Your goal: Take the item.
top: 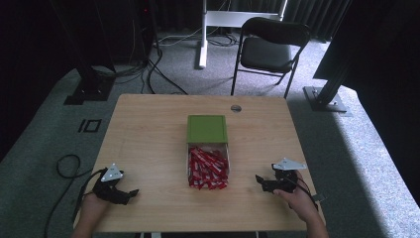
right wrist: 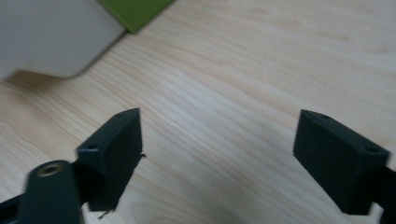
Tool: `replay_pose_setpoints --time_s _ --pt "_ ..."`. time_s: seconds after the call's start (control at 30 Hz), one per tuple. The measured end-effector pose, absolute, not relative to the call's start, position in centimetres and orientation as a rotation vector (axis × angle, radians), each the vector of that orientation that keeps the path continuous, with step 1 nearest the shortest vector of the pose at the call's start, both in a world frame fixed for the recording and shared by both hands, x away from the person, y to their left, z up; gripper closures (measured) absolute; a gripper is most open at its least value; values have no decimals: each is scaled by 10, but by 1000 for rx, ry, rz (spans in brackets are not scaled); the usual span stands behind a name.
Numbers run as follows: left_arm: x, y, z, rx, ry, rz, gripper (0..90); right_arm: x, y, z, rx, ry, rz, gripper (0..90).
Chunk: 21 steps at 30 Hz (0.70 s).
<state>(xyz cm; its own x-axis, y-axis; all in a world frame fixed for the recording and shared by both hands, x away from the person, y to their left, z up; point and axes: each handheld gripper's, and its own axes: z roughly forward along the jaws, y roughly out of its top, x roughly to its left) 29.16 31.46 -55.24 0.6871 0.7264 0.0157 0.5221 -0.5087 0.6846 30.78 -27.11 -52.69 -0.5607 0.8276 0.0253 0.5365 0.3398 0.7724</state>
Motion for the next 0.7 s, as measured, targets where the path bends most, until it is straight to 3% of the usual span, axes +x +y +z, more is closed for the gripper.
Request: replay_pose_setpoints --time_s 0.7 --pt "292 315 -552 2231 952 397 13 313 -234 -468 1064 2237 1215 172"
